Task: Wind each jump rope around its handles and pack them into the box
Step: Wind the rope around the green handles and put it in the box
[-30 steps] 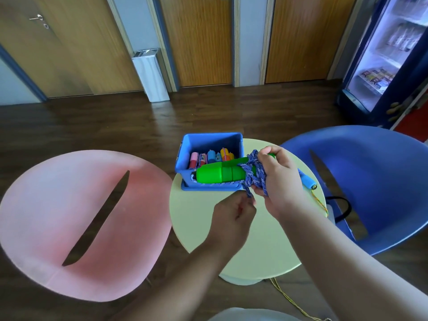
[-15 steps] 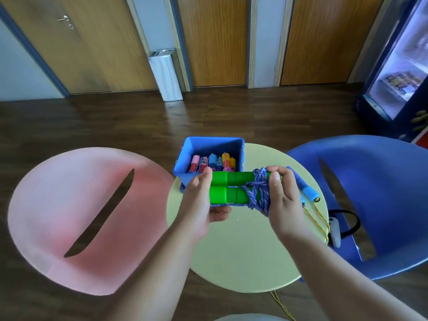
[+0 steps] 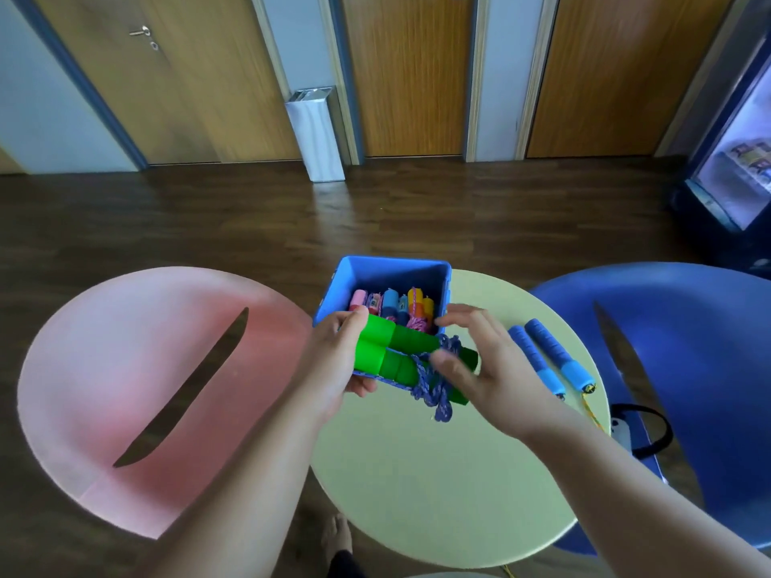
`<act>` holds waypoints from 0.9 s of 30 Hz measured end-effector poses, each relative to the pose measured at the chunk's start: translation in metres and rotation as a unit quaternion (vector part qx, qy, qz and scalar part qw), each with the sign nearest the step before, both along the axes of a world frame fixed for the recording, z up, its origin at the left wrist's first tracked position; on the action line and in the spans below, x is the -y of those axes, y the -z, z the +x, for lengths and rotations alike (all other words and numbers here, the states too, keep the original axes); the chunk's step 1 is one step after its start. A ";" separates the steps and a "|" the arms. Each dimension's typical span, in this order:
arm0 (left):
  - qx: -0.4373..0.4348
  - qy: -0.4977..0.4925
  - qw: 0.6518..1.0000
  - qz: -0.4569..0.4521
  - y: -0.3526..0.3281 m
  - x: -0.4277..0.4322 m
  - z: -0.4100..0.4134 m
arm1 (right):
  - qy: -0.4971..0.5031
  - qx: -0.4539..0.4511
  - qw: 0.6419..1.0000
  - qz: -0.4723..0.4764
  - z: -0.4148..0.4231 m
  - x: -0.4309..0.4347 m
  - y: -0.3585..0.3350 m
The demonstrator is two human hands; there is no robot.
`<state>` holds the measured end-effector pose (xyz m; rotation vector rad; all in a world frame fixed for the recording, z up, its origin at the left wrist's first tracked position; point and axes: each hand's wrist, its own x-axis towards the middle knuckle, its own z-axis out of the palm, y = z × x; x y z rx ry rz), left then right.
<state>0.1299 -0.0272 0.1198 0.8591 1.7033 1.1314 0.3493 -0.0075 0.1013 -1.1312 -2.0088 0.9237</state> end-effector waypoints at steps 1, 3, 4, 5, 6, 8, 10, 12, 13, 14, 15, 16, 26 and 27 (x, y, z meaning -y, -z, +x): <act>0.005 0.025 1.000 0.001 -0.002 -0.009 -0.007 | -0.035 0.064 0.997 0.030 -0.007 -0.005 -0.005; 0.012 0.055 0.998 0.007 -0.004 -0.029 -0.020 | -0.058 0.172 0.982 0.054 -0.026 -0.016 -0.014; 0.011 0.063 0.998 0.007 -0.004 -0.039 -0.027 | -0.055 0.201 0.976 0.063 -0.037 -0.021 -0.014; 0.012 0.070 0.997 0.005 -0.004 -0.049 -0.035 | -0.047 0.215 0.973 0.074 -0.047 -0.026 -0.013; 0.014 0.081 0.997 0.001 -0.005 -0.058 -0.042 | -0.034 0.218 0.972 0.081 -0.057 -0.030 -0.012; 0.014 0.110 0.994 -0.005 -0.004 -0.076 -0.058 | 0.003 0.220 0.972 0.084 -0.077 -0.040 -0.007; 0.010 0.139 0.990 -0.017 -0.002 -0.093 -0.075 | 0.044 0.217 0.973 0.057 -0.098 -0.048 -0.004; 0.028 0.165 0.985 -0.029 -0.001 -0.111 -0.091 | 0.077 0.201 0.976 0.020 -0.119 -0.056 0.003; 0.049 0.178 0.982 -0.041 -0.001 -0.121 -0.099 | 0.094 0.190 0.977 0.003 -0.129 -0.060 0.005; 0.075 0.188 0.978 -0.056 0.001 -0.130 -0.107 | 0.112 0.178 0.978 -0.014 -0.138 -0.065 0.006; 0.104 0.191 0.974 -0.067 0.003 -0.140 -0.116 | 0.131 0.165 0.977 -0.034 -0.146 -0.071 0.006; 0.129 0.187 0.972 -0.068 0.009 -0.149 -0.126 | 0.150 0.154 0.975 -0.057 -0.153 -0.079 0.007; -0.080 0.158 0.983 -0.049 0.109 -0.179 -0.184 | 0.265 0.149 0.933 -0.196 -0.220 -0.155 0.032; -0.070 0.175 0.981 -0.042 0.125 -0.181 -0.189 | 0.267 0.174 0.926 -0.204 -0.226 -0.160 0.039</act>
